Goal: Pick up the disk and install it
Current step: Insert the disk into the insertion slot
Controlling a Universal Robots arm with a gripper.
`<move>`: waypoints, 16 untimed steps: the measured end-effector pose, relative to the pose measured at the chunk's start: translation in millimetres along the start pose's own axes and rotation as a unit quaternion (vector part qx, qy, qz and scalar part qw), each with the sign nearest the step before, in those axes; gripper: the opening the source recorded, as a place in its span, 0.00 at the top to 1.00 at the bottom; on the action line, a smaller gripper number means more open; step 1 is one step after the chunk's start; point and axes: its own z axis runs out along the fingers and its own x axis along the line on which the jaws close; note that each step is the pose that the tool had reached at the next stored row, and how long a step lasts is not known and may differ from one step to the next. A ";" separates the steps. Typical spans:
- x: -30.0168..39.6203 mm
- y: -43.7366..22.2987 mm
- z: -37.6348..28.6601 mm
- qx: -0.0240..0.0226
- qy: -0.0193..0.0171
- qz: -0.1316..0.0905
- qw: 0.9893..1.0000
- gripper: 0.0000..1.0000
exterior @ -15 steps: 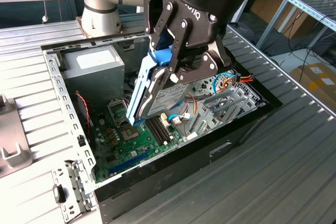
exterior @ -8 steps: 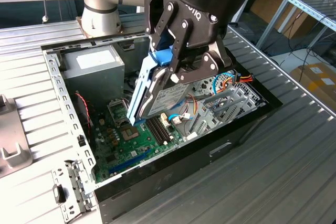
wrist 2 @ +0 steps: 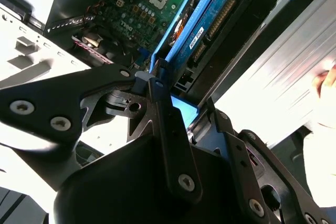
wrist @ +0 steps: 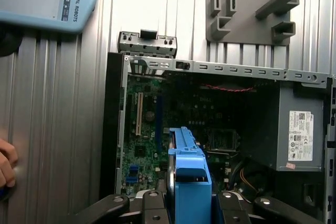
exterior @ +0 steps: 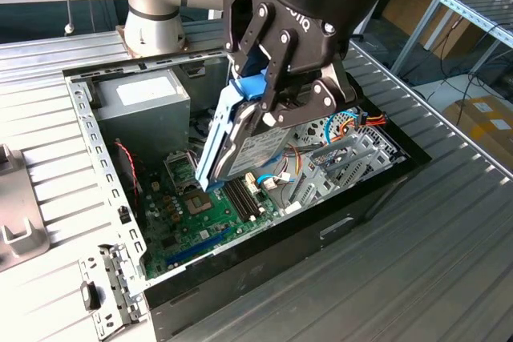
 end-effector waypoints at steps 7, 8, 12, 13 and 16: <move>0.2 -0.6 0.8 0.000 0.002 0.000 1.000 0.63; 0.1 -0.6 0.8 0.000 0.008 0.000 1.000 0.63; 0.1 -1.3 1.1 -0.001 0.029 0.001 1.000 0.63; -0.1 -3.1 1.2 -0.001 0.032 0.001 0.999 0.63; 0.2 -9.1 1.2 -0.001 0.033 0.001 0.999 0.63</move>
